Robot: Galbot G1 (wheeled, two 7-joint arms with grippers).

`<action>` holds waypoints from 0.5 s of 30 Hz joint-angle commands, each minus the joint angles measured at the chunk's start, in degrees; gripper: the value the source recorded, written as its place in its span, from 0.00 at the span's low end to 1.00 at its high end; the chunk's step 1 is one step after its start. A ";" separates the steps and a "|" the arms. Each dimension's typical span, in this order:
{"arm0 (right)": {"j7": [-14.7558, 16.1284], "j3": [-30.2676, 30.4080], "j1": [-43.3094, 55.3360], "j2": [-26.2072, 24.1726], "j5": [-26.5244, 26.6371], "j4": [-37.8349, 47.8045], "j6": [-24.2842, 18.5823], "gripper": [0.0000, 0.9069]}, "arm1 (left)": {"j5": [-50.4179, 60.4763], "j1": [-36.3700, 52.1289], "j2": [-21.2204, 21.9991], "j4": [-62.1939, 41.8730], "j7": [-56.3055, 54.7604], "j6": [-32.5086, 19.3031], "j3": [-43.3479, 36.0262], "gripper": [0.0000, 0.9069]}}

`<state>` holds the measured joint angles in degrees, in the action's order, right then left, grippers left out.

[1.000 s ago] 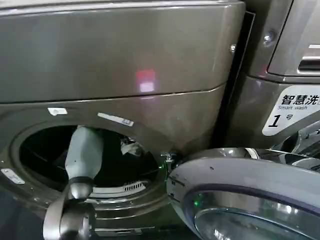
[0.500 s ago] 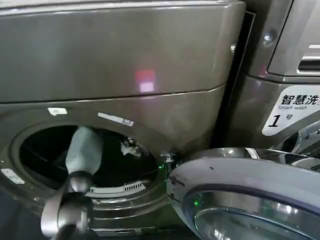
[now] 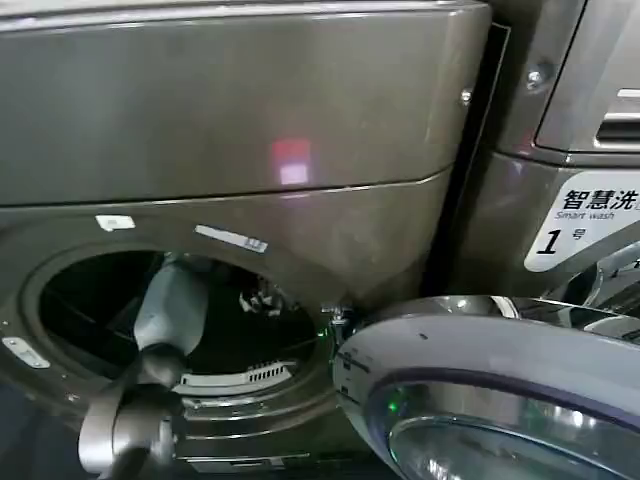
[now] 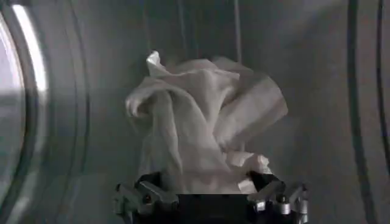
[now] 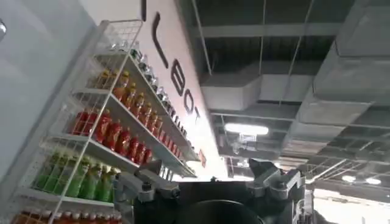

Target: Grasp the clothes from the dryer.

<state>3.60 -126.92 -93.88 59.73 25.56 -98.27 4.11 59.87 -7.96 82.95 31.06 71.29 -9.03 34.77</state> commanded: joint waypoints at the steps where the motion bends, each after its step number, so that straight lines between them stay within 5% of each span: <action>1: -0.04 -0.27 -0.11 -0.15 0.11 0.25 -0.08 1.00 | 0.70 -0.23 -0.09 -1.34 -1.44 1.66 0.07 0.00; 15: -1.12 -0.18 0.50 0.23 0.42 -0.03 2.97 1.00 | 4.96 -0.49 0.24 3.26 -0.63 4.06 0.66 0.00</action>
<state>2.80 -127.11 -93.48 59.94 25.95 -98.12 5.59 63.17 -8.29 83.29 31.97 70.69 -6.18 35.43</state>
